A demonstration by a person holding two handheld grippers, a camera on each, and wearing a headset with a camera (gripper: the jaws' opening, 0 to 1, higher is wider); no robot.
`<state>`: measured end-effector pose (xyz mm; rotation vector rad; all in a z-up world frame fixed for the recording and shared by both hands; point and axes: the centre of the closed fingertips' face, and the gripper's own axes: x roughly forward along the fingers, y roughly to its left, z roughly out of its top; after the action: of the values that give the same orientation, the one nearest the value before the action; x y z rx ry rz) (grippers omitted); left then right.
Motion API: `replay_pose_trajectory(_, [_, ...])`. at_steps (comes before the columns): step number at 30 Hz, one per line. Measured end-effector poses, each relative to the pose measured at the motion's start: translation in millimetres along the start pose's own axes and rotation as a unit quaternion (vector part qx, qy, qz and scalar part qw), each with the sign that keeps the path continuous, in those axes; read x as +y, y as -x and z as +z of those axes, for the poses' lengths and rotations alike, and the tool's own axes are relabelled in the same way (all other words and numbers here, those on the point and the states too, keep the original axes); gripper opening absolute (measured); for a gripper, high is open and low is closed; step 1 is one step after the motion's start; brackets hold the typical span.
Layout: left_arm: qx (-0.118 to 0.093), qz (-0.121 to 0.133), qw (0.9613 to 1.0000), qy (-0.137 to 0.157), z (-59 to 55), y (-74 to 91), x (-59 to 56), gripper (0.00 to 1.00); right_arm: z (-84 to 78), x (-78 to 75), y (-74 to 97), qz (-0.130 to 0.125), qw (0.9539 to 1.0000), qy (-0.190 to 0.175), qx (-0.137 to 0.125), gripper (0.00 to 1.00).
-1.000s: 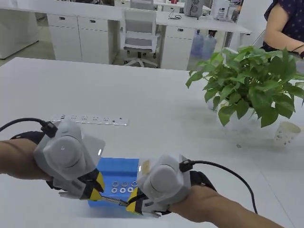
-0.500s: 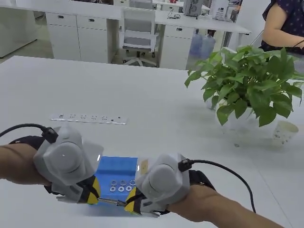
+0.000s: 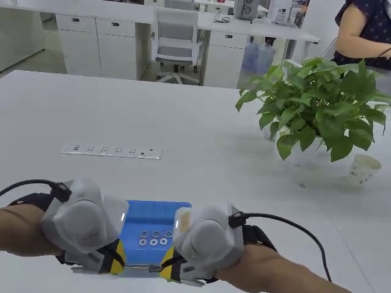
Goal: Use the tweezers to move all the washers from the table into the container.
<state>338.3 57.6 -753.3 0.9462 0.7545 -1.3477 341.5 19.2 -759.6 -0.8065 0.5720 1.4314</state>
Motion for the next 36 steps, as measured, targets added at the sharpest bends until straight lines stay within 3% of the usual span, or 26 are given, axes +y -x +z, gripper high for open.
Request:
replay_pose_trajectory(13, [0.007,-0.004,1.0,0.005,-8.9,-19.3,-9.6,0.07,-12.7,9.6,-14.7,0.008,0.9999,-0.002,0.009,0.04])
replay_pose_trajectory(36, [0.002,-0.016,0.9997,0.018,-20.3,-36.4,-18.0,0.07,-27.0,19.2,-35.8,0.021,0.9994,-0.023,0.017,0.08])
